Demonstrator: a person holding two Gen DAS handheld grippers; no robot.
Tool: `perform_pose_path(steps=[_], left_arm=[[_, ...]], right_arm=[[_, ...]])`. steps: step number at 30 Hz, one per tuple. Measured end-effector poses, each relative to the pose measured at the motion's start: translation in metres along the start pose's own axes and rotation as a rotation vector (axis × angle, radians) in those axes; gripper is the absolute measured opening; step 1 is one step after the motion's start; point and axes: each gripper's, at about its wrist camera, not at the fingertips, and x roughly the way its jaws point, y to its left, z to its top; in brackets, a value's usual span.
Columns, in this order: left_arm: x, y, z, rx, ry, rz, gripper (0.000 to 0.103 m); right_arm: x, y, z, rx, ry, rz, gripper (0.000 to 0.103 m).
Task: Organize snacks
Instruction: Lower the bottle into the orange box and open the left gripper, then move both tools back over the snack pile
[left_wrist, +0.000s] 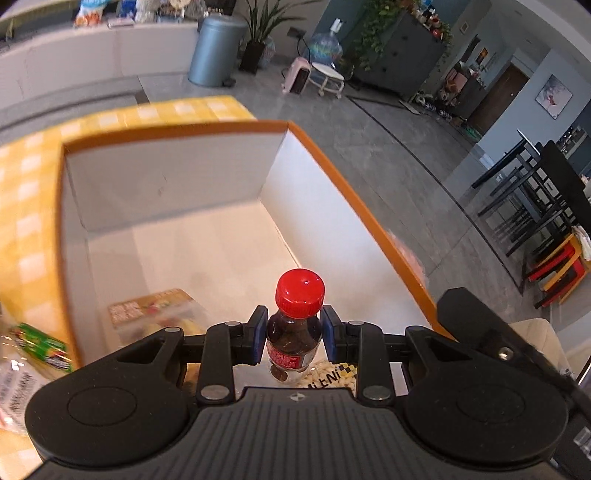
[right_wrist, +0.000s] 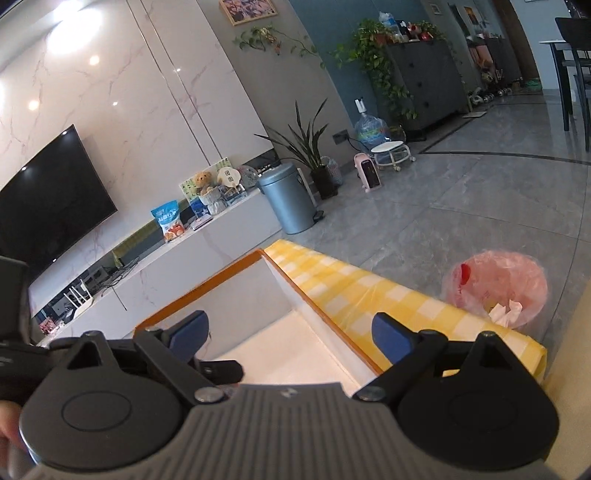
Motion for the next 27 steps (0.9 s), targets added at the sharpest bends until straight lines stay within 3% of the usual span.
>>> perform_pose_path(steps=[5, 11, 12, 14, 19, 27], left_arm=[[0.013, 0.003, -0.003, -0.021, 0.043, 0.02, 0.034], [0.011, 0.008, -0.004, -0.001, 0.043, -0.04, 0.036], [0.01, 0.01, -0.004, 0.004, 0.045, -0.038, 0.039], [0.006, 0.01, -0.002, 0.034, 0.059, -0.031, 0.061], [-0.01, 0.003, -0.003, 0.098, 0.025, -0.001, 0.085], [-0.041, 0.009, -0.006, 0.06, -0.044, -0.004, 0.087]], right_arm=[[0.0, 0.002, -0.001, -0.014, 0.001, 0.003, 0.093], [0.005, 0.002, 0.0, -0.027, 0.02, -0.006, 0.093], [0.005, 0.002, 0.0, -0.031, 0.021, -0.007, 0.093], [0.005, 0.002, -0.001, -0.033, 0.017, -0.006, 0.093], [0.003, 0.0, 0.001, -0.02, -0.001, 0.005, 0.093], [0.004, -0.002, 0.001, -0.011, 0.001, 0.0, 0.093]])
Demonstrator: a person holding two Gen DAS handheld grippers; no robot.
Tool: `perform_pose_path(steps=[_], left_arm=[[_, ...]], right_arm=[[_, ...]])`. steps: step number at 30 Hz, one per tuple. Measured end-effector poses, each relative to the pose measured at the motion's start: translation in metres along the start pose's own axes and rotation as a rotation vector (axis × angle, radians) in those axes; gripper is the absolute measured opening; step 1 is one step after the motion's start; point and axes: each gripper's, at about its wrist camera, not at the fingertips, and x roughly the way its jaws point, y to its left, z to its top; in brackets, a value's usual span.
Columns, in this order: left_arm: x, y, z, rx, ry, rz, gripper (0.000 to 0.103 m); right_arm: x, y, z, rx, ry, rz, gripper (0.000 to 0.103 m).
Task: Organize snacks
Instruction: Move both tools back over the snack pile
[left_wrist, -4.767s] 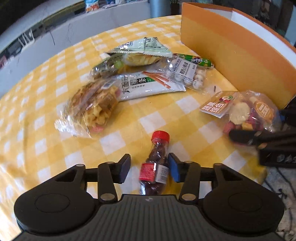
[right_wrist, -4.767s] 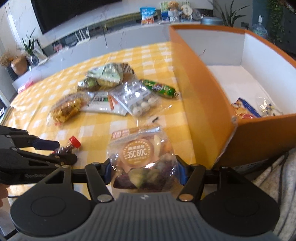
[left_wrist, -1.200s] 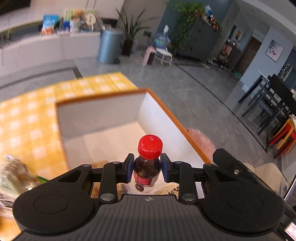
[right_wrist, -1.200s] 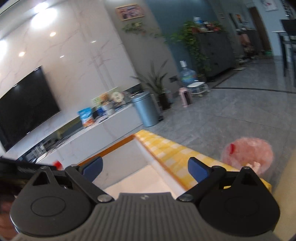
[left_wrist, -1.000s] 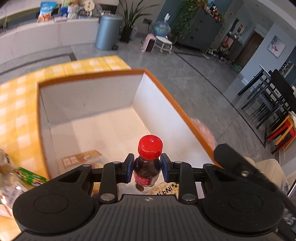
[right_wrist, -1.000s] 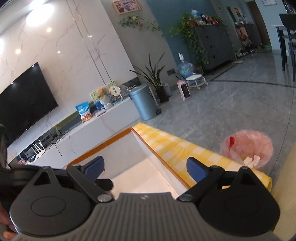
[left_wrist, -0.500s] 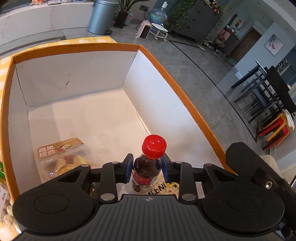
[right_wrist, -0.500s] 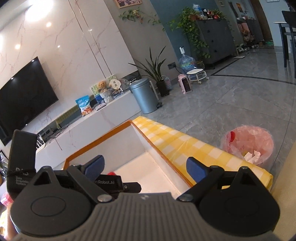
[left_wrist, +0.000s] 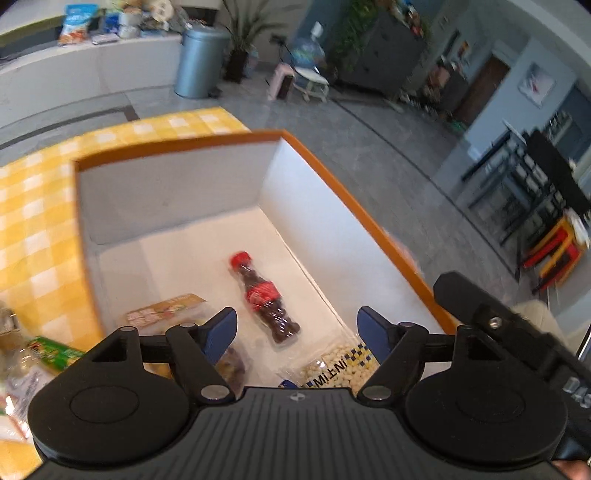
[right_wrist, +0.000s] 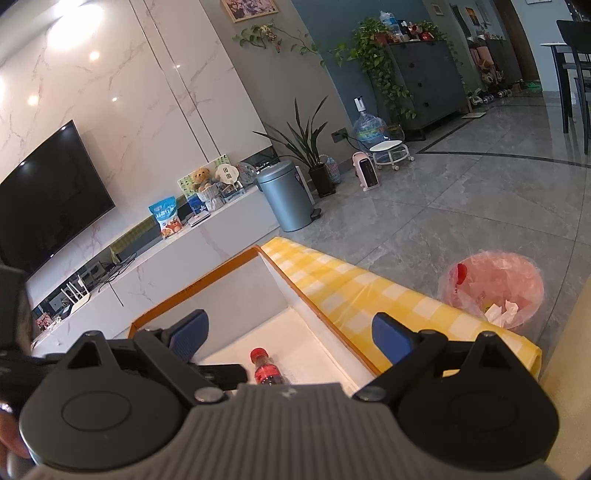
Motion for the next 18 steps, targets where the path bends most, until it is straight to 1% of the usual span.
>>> perform_pose_path(steps=[2, 3, 5, 7, 8, 10, 11, 15, 18], left_arm=[[-0.013, 0.002, 0.0, 0.0, -0.026, 0.001, 0.087], [-0.02, 0.002, 0.0, -0.01, -0.052, 0.007, 0.086], [-0.034, 0.005, 0.004, -0.033, -0.088, 0.034, 0.084], [-0.049, 0.005, 0.005, -0.03, -0.111, 0.058, 0.084], [-0.055, 0.004, 0.006, -0.023, -0.12, 0.076, 0.084], [-0.067, 0.002, 0.007, -0.017, -0.112, 0.141, 0.084], [-0.074, 0.0, 0.006, -0.02, -0.122, 0.164, 0.084], [-0.107, 0.001, 0.001, -0.036, -0.165, 0.217, 0.083], [-0.128, 0.007, -0.005, -0.069, -0.183, 0.266, 0.079]], right_arm=[[0.0, 0.0, 0.0, 0.002, 0.005, 0.007, 0.093], [0.0, 0.001, 0.001, 0.006, 0.012, 0.017, 0.093], [-0.003, 0.0, 0.001, 0.005, 0.012, 0.035, 0.093], [-0.007, 0.003, 0.002, -0.009, 0.004, 0.041, 0.093], [-0.009, 0.004, 0.003, -0.017, 0.0, 0.046, 0.093], [-0.014, 0.008, 0.004, -0.025, -0.005, 0.062, 0.093], [-0.017, 0.01, 0.005, -0.027, -0.005, 0.07, 0.093], [-0.03, 0.024, 0.007, -0.06, 0.006, 0.114, 0.093], [-0.041, 0.037, 0.006, -0.07, 0.019, 0.156, 0.093]])
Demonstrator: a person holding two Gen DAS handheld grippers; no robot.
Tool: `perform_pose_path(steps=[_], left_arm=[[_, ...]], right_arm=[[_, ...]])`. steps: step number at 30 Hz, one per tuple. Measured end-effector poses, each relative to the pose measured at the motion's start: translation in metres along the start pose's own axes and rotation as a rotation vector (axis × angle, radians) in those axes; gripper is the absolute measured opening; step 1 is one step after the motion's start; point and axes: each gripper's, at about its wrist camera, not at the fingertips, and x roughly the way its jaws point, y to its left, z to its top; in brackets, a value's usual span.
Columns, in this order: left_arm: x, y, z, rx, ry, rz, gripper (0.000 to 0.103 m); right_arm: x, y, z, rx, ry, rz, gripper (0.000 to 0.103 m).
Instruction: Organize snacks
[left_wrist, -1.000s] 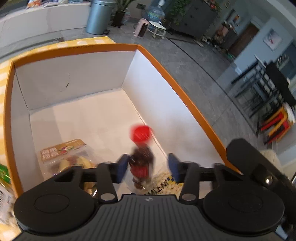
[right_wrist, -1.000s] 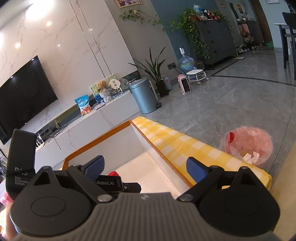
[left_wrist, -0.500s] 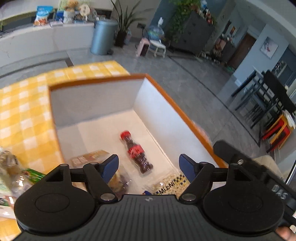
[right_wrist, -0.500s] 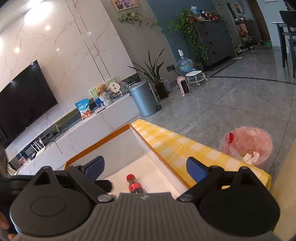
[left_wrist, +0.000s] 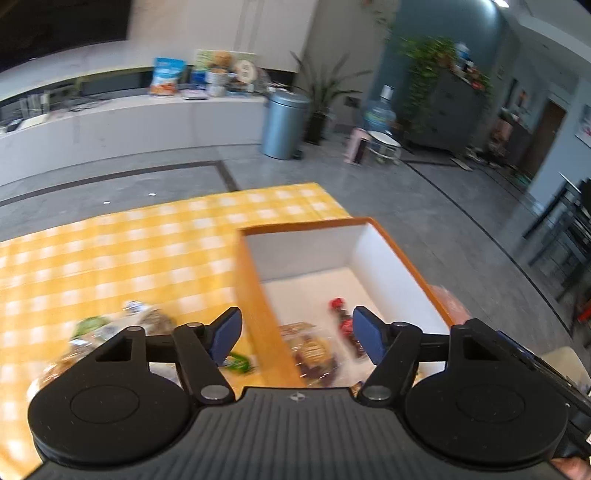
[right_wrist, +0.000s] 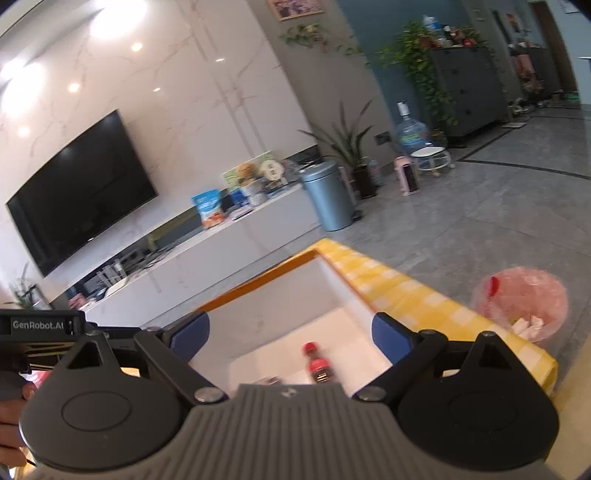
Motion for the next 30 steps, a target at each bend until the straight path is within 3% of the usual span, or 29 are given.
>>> perform_pose_path(steps=[7, 13, 17, 22, 30], left_arm=[[-0.046, 0.046, -0.012, -0.079, -0.049, 0.038, 0.079], [-0.082, 0.087, -0.033, -0.105, -0.119, 0.148, 0.079], [-0.092, 0.115, -0.044, -0.179, -0.147, 0.169, 0.079], [-0.083, 0.15, -0.056, -0.253, -0.148, 0.175, 0.078], [-0.053, 0.184, -0.081, -0.264, -0.113, 0.184, 0.081]], right_arm=[[-0.012, 0.059, -0.004, -0.065, 0.037, 0.116, 0.093], [0.006, 0.12, -0.021, -0.131, 0.17, 0.204, 0.097], [0.027, 0.154, -0.041, -0.144, 0.236, 0.263, 0.097], [0.058, 0.194, -0.069, -0.199, 0.319, 0.252, 0.094], [0.121, 0.207, -0.097, -0.209, 0.378, 0.192, 0.09]])
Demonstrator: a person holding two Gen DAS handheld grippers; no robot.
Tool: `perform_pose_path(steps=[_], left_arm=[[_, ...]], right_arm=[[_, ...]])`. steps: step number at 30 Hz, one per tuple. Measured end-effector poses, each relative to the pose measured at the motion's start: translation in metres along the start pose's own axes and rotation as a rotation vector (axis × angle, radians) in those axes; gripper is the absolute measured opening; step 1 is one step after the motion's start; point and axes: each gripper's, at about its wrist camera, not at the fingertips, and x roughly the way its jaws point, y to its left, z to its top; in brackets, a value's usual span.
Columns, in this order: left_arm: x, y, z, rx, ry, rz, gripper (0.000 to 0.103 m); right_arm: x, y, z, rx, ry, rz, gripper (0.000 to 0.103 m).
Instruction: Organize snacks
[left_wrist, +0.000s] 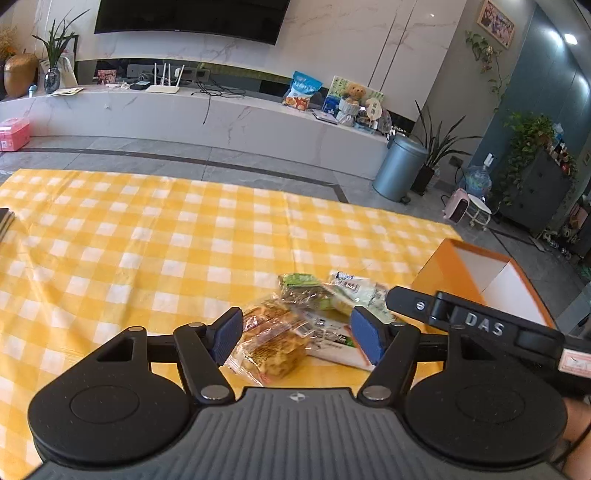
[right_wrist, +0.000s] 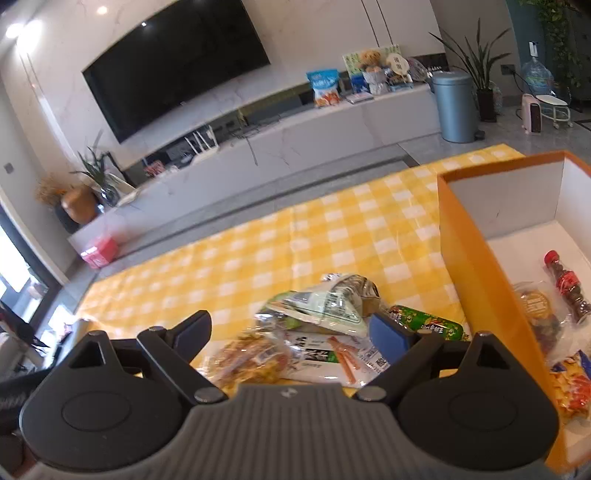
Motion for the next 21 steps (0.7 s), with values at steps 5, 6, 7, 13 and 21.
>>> perform_pose_path(steps=[5, 6, 7, 13, 21], left_arm=[[0.023, 0.013, -0.013, -0.001, 0.021, 0.011, 0.083], [0.029, 0.016, -0.015, -0.005, 0.027, 0.021, 0.083], [0.034, 0.018, -0.019, -0.009, 0.039, 0.034, 0.083], [0.056, 0.037, -0.031, -0.051, 0.113, 0.082, 0.083], [0.054, 0.038, -0.032, -0.034, 0.127, 0.069, 0.084]], right_arm=[[0.029, -0.014, -0.016, -0.035, 0.013, -0.028, 0.088], [0.032, -0.019, -0.019, -0.039, 0.015, -0.036, 0.088], [0.036, -0.026, -0.022, -0.027, 0.019, -0.042, 0.088], [0.049, -0.066, -0.03, 0.169, 0.032, -0.066, 0.088], [0.055, -0.029, -0.024, -0.08, -0.09, -0.104, 0.098]])
